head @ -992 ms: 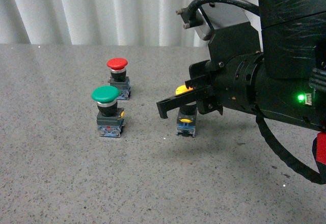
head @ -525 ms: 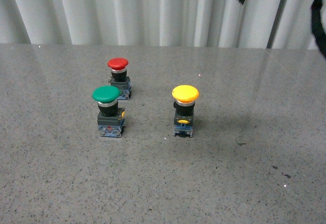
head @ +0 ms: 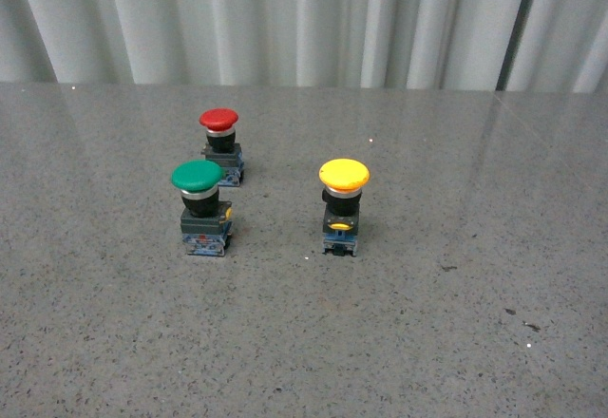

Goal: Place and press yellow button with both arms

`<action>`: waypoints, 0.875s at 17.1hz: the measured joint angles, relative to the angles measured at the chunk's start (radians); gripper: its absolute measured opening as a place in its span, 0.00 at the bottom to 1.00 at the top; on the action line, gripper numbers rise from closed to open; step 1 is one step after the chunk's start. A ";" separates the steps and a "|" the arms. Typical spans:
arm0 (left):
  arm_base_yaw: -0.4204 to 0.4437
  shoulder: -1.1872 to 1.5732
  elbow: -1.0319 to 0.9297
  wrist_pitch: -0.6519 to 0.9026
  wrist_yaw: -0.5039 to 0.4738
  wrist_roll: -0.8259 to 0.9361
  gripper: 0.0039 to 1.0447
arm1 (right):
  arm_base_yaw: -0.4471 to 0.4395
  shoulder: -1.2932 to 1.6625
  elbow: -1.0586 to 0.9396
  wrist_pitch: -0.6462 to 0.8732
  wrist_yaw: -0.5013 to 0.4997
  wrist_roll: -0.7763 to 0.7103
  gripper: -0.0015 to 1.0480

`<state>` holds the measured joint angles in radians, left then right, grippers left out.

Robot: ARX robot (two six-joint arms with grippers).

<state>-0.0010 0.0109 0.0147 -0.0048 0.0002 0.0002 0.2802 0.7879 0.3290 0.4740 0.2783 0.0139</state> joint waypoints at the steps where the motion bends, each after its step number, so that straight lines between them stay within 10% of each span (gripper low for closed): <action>1: 0.000 0.000 0.000 0.000 0.000 0.000 0.94 | -0.084 -0.093 -0.117 -0.005 -0.075 -0.005 0.02; 15: 0.000 0.000 0.000 0.000 0.000 0.000 0.94 | -0.279 -0.373 -0.271 -0.123 -0.277 -0.008 0.02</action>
<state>-0.0010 0.0109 0.0147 -0.0048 0.0002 0.0002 0.0010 0.4152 0.0582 0.3511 0.0013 0.0063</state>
